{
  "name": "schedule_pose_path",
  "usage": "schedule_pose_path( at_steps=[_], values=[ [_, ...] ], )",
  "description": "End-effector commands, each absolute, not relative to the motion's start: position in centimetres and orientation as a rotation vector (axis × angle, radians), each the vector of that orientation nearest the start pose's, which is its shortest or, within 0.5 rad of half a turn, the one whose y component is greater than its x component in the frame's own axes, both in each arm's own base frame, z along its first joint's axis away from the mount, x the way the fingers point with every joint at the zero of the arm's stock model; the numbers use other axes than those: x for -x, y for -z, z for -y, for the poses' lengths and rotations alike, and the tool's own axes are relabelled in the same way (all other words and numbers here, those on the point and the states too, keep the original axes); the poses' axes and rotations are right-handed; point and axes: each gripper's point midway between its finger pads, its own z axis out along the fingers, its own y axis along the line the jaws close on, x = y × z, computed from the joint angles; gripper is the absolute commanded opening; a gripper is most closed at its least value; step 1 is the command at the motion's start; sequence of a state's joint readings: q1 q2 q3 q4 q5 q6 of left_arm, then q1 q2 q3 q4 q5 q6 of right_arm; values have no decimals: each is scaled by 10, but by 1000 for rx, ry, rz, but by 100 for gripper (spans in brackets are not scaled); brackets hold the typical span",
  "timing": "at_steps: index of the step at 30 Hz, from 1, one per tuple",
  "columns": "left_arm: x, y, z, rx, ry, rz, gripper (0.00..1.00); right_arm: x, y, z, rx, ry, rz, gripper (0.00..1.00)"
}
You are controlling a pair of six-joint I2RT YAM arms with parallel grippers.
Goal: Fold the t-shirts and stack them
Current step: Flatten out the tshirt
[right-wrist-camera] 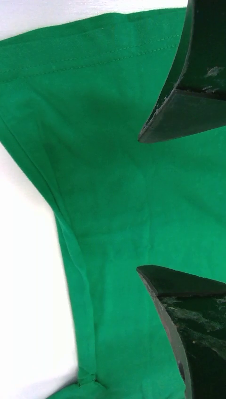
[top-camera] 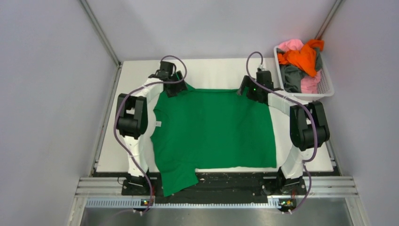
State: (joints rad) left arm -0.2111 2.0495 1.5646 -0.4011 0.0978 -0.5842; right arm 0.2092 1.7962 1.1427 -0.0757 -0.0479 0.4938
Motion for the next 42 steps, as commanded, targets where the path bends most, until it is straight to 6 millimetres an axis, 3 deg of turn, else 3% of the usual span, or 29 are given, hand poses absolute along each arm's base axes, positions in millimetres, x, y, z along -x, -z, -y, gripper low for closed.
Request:
schedule_pose_path(
  at_steps=[1, 7, 11, 18, 20, 24, 25, 30, 36, 37, 38, 39, 40, 41, 42],
  values=[
    [-517, -83, 168, 457, 609, -2416, 67, -454, -79, -128, -297, -449, -2298, 98],
    [-530, -61, 161, 510, 536, -2418, 48, -440, -60, -122, -305, -408, -2351, 97],
    [-533, -51, 154, 529, 478, -2423, 47, -436, -55, -120, -305, -392, -2367, 97],
    [-550, -53, 155, 517, 475, -2396, 38, -435, -54, -115, -304, -357, -2375, 97],
    [-554, -52, 159, 499, 497, -2399, 31, -436, -54, -113, -305, -346, -2372, 97],
    [-566, -62, 164, 482, 527, -2377, 3, -434, -51, -112, -306, -333, -2383, 97],
    [-569, -66, 166, 477, 539, -2363, 0, -434, -51, -112, -305, -333, -2384, 97],
    [-588, -87, 176, 457, 610, -2279, 0, -434, -49, -110, -311, -320, -2389, 97],
    [-633, -88, 191, 426, 680, -2198, 0, -442, -59, -103, -331, -273, -2358, 97],
    [-641, -88, 197, 397, 713, -2186, 3, -444, -61, -104, -333, -282, -2353, 97],
    [-650, -94, 202, 378, 737, -2168, 12, -446, -64, -107, -332, -298, -2347, 97],
    [-656, -96, 207, 361, 758, -2159, 37, -447, -66, -108, -331, -307, -2342, 97],
    [-661, -104, 210, 340, 774, -2138, 72, -449, -69, -108, -334, -306, -2334, 97],
    [-664, -110, 210, 331, 779, -2119, 95, -451, -71, -106, -337, -297, -2327, 97],
    [-665, -120, 210, 318, 780, -2099, 98, -453, -74, -105, -340, -292, -2319, 97]
  ],
)
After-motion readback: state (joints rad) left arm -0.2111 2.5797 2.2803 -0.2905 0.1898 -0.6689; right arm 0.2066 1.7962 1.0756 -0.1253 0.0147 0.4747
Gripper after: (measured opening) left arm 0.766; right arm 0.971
